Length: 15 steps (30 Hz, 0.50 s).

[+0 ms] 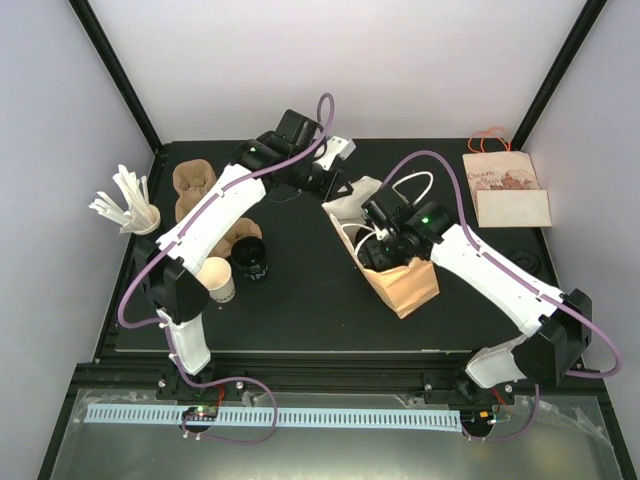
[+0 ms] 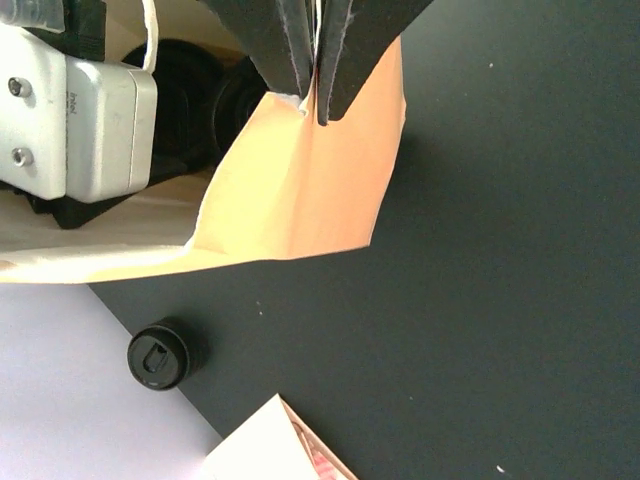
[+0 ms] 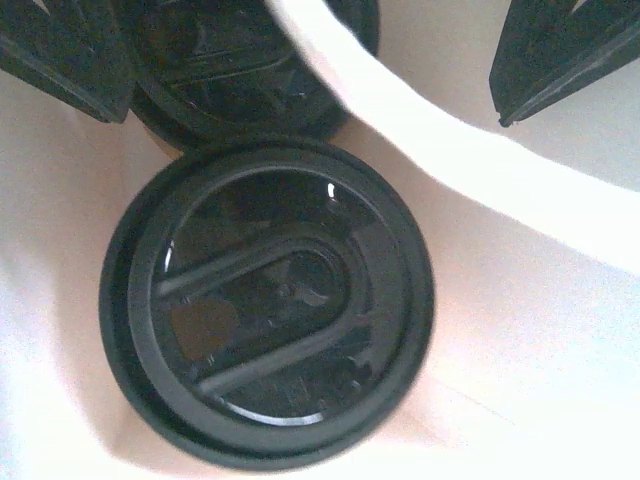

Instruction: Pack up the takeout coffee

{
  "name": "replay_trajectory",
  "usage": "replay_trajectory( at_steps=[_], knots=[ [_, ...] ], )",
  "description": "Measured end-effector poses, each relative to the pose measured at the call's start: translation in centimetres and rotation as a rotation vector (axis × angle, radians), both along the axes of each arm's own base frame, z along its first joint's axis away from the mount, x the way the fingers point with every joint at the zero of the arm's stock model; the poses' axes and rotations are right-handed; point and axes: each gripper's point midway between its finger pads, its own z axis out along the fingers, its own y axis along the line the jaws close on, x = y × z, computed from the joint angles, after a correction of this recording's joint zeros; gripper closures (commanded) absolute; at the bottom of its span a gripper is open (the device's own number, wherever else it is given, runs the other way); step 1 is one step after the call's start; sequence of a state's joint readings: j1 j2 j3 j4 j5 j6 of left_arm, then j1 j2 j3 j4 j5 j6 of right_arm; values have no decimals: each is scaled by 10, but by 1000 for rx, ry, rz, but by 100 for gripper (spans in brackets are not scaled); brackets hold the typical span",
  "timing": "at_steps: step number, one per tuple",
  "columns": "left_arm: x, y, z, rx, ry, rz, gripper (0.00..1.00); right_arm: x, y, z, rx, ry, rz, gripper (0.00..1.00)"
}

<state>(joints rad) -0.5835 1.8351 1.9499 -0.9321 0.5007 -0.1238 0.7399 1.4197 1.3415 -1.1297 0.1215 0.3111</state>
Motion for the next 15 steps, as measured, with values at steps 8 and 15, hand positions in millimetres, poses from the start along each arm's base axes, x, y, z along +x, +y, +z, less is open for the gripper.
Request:
replay_trajectory(
  at_steps=[8,15],
  knots=[
    [-13,-1,-7,49,18,-24,98,9,10,2,19,-15,8,0],
    [-18,-2,5,102,-21,-39,99,22,23,23,63,-61,33,0]
  ],
)
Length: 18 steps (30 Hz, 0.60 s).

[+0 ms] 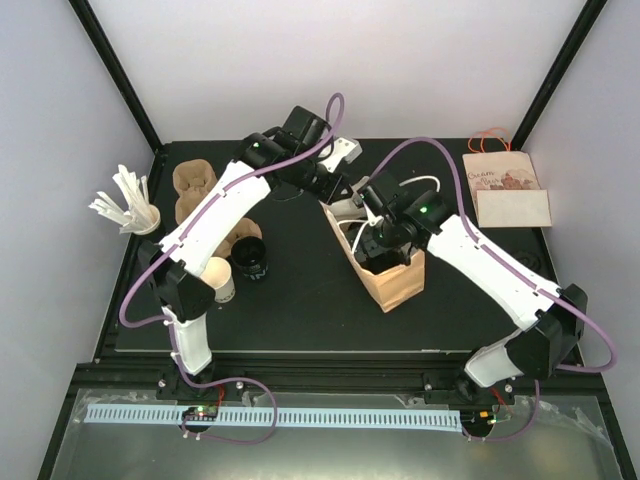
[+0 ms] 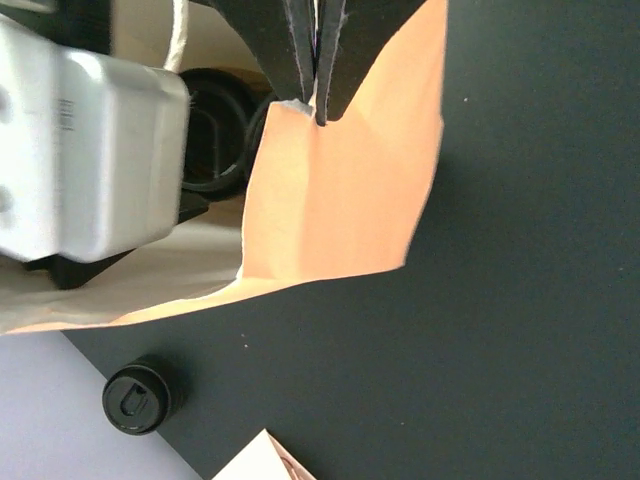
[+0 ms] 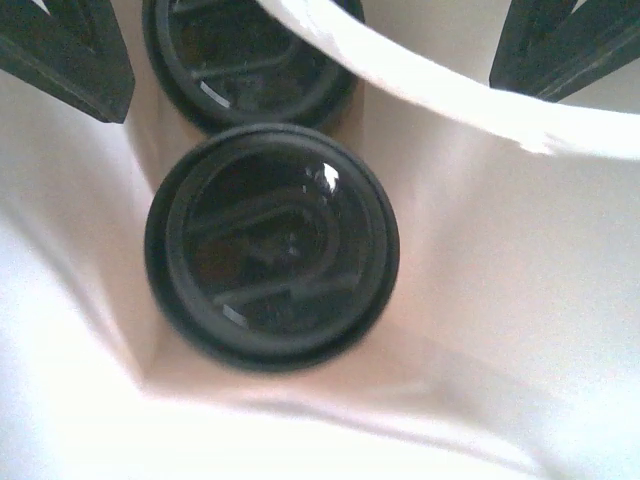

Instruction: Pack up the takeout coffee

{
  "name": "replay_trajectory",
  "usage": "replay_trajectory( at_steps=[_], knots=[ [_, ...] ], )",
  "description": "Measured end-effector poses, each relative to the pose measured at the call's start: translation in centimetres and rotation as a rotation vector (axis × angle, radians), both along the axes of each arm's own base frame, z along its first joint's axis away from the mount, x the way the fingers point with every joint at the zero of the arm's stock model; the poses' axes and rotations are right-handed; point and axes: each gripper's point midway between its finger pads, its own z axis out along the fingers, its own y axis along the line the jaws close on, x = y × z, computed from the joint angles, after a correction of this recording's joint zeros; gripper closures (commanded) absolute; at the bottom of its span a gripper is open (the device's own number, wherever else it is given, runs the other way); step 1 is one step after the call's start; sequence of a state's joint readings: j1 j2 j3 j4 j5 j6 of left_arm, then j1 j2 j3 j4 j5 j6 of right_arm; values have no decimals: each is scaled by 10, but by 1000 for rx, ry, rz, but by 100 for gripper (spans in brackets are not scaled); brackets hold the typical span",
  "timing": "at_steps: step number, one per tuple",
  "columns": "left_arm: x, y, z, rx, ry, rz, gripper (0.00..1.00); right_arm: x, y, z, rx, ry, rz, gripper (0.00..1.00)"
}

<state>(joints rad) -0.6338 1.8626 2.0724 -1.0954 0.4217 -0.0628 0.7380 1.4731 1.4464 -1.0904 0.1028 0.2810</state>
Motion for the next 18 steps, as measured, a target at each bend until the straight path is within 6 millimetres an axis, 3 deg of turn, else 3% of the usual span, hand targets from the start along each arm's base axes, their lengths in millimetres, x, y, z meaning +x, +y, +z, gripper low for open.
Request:
replay_trajectory(
  at_steps=[5,13,18],
  knots=[
    [-1,2,2,40,-8,0,98,5,3,29,31,-55,19,0],
    [-6,11,-13,120,26,13,98,-5,0,60,75,-142,101,0],
    [-7,11,-16,140,34,14,98,-4,2,106,170,-353,187,0]
  ],
)
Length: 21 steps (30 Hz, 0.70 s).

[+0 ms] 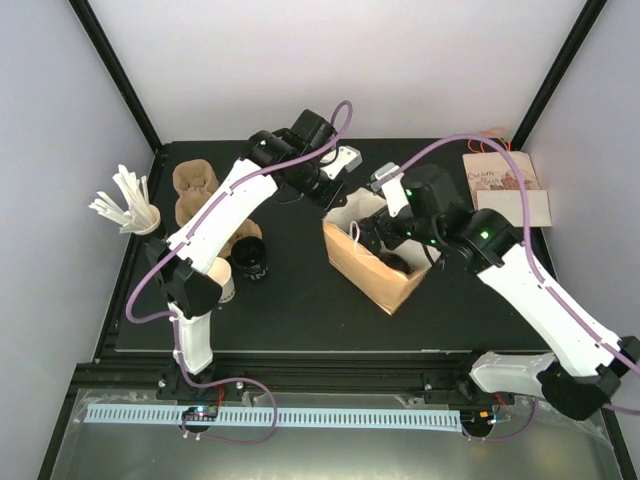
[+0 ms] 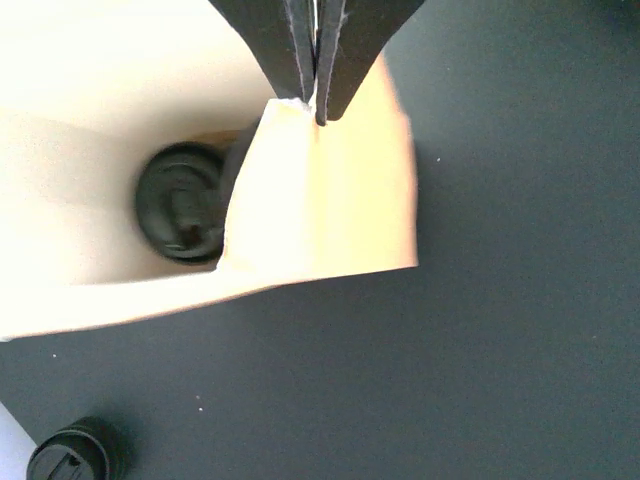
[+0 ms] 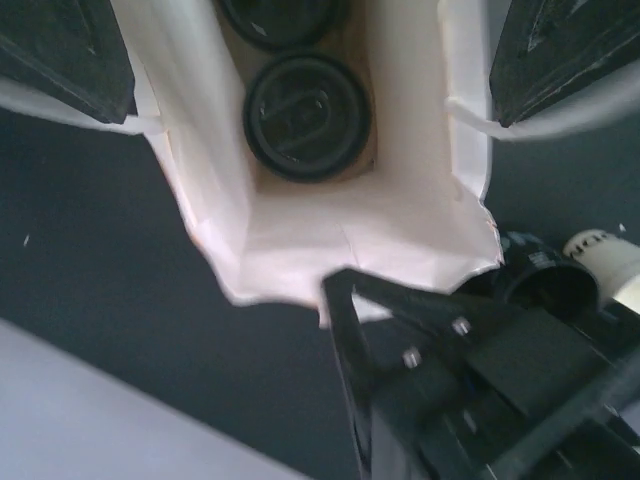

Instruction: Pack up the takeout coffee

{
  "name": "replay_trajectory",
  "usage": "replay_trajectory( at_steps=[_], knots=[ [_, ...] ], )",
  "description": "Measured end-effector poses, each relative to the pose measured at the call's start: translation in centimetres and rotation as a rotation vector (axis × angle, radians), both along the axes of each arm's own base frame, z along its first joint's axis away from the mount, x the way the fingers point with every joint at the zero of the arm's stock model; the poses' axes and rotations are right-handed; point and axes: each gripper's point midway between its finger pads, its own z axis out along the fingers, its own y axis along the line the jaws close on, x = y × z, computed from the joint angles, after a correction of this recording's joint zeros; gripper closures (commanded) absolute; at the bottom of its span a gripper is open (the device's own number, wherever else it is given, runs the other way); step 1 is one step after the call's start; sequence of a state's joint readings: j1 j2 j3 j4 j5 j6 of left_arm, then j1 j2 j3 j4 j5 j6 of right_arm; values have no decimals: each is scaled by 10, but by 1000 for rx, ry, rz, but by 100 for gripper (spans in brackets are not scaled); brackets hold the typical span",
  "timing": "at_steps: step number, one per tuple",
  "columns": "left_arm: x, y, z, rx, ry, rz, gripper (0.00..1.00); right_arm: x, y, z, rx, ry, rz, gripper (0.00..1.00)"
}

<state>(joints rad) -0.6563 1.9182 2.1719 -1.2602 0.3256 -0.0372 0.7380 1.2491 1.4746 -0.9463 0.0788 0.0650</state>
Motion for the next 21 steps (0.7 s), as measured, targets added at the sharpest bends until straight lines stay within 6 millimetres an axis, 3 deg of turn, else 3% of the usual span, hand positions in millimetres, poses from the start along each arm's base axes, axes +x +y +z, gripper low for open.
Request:
replay_trajectory(
  at_steps=[5,14,21],
  knots=[
    [3,5,1,28,-18,18,98,0,-1,36,49,-158,41,0],
    [12,17,-1,90,-60,57,98,5,-9,60,66,-237,8,0],
    [34,41,-3,133,-87,149,99,43,-23,121,120,-252,-118,0]
  ],
)
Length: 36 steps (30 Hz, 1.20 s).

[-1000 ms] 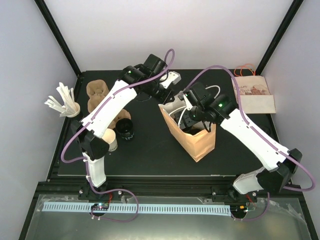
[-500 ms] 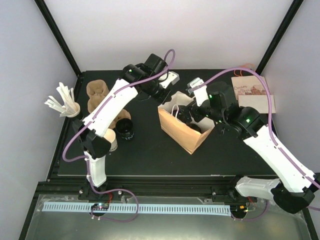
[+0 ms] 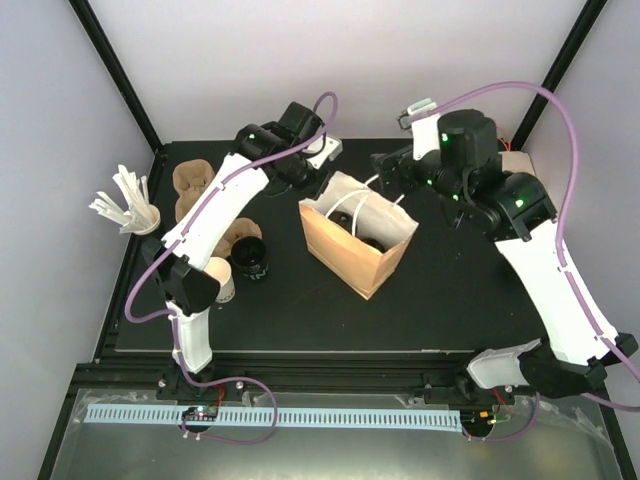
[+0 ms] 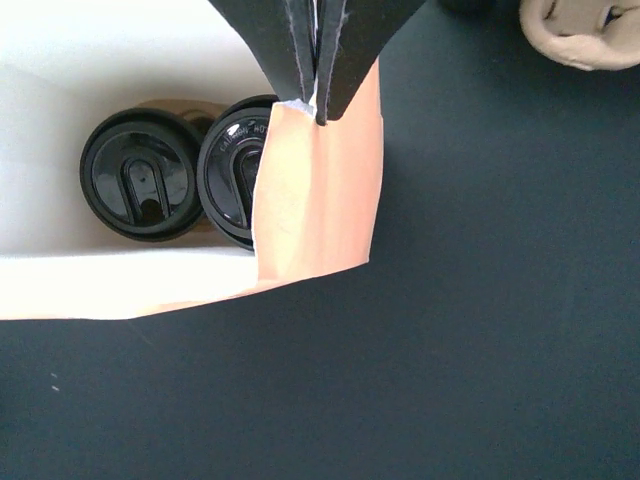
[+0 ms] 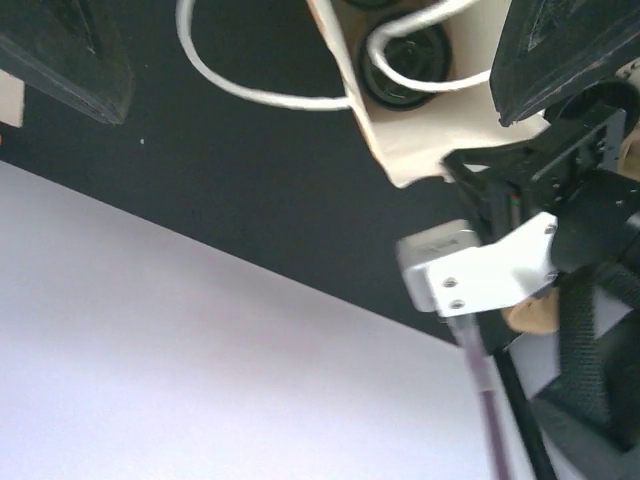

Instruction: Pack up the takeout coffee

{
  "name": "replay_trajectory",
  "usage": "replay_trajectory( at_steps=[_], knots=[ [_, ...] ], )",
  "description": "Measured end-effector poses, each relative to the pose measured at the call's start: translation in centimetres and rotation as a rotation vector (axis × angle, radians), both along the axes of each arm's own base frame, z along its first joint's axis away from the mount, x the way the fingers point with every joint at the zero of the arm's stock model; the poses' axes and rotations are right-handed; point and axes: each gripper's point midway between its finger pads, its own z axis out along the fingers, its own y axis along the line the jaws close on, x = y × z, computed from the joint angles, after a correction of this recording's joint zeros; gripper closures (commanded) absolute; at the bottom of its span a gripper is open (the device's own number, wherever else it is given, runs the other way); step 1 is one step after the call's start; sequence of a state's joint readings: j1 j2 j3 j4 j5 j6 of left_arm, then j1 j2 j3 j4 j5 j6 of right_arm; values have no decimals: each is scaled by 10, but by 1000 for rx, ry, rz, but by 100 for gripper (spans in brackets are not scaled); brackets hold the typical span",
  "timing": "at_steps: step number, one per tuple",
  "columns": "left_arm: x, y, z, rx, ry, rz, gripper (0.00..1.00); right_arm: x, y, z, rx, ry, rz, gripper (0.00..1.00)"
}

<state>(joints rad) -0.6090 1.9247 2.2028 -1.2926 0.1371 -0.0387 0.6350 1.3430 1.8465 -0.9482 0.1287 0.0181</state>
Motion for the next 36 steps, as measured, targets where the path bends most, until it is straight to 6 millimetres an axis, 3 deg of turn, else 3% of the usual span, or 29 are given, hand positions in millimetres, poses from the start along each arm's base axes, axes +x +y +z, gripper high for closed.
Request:
replay_trajectory(
  at_steps=[6,14,16,18,20,23,27,30,33,36],
  knots=[
    [36,35,2,-16,-25,139,98,10,-29,15,77,28,-102,0],
    [106,81,12,-111,-115,344,97,9,-48,-7,118,109,-203,0],
    [121,88,15,-141,-143,383,85,5,-52,-19,119,126,-215,0],
    [133,90,19,-171,-172,405,57,-1,-56,-29,124,135,-225,0],
    [139,87,24,-193,-196,408,36,-7,-60,-38,134,137,-238,0],
    [143,85,32,-219,-222,412,14,-14,-68,-50,153,129,-264,0],
    [132,92,56,-235,-274,430,3,-22,-77,-64,195,71,-283,0],
    [103,107,80,-242,-326,444,2,-34,-88,-71,248,-8,-293,0],
    [55,130,103,-261,-421,454,1,-50,-97,-72,347,-139,-280,0],
    [1,155,113,-290,-519,468,1,-58,-100,-74,395,-184,-269,0]
  ],
)
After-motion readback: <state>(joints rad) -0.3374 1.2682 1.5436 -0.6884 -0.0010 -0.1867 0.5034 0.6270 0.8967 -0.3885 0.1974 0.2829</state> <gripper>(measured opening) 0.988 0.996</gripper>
